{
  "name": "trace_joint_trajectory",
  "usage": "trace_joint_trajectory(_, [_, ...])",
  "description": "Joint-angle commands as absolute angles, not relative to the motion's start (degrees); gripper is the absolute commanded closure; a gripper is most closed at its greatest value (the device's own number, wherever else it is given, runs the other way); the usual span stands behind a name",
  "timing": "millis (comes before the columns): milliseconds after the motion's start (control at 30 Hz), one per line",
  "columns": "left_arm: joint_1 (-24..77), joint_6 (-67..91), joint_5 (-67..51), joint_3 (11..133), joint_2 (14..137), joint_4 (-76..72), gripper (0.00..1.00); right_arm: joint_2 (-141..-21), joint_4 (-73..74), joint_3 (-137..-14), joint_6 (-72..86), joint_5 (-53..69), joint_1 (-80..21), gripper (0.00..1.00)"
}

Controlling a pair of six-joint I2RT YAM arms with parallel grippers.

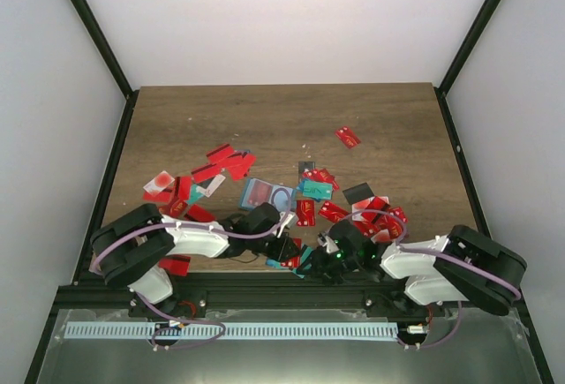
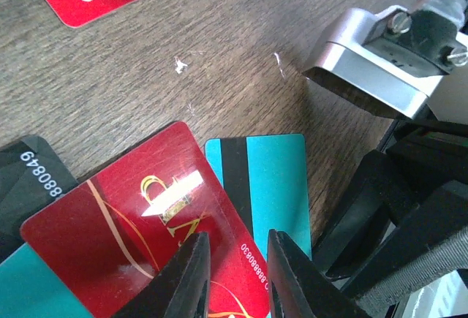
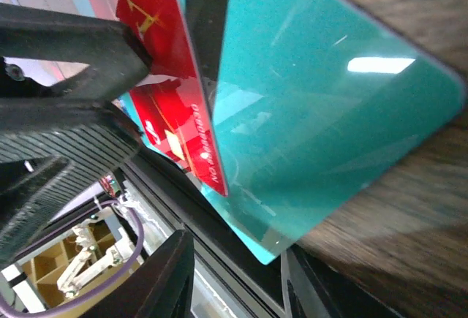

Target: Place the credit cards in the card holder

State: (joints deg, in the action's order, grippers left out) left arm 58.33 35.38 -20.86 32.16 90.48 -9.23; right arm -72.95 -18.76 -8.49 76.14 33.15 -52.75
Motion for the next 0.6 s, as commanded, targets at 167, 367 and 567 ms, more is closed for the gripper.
trace_joint_trajectory(167, [58.96,35.86,-21.36,27.93,90.65,-8.74,0.76,-73.74,-19.7,-8.34,80.14,24.77,-52.65,0.79])
trace_joint_trajectory(367, [58.89,36.08,-21.73,27.33,91.03,-10.18,0.76,-69.15,-14.22,-8.2,79.31,21.89,-52.6,0.92])
trace_joint_trajectory(567, [58.9,36.21,-22.56,27.66,91.71,-11.19,0.76,-68.01,-15.64,-8.8,77.78,21.38,-52.46,0.98])
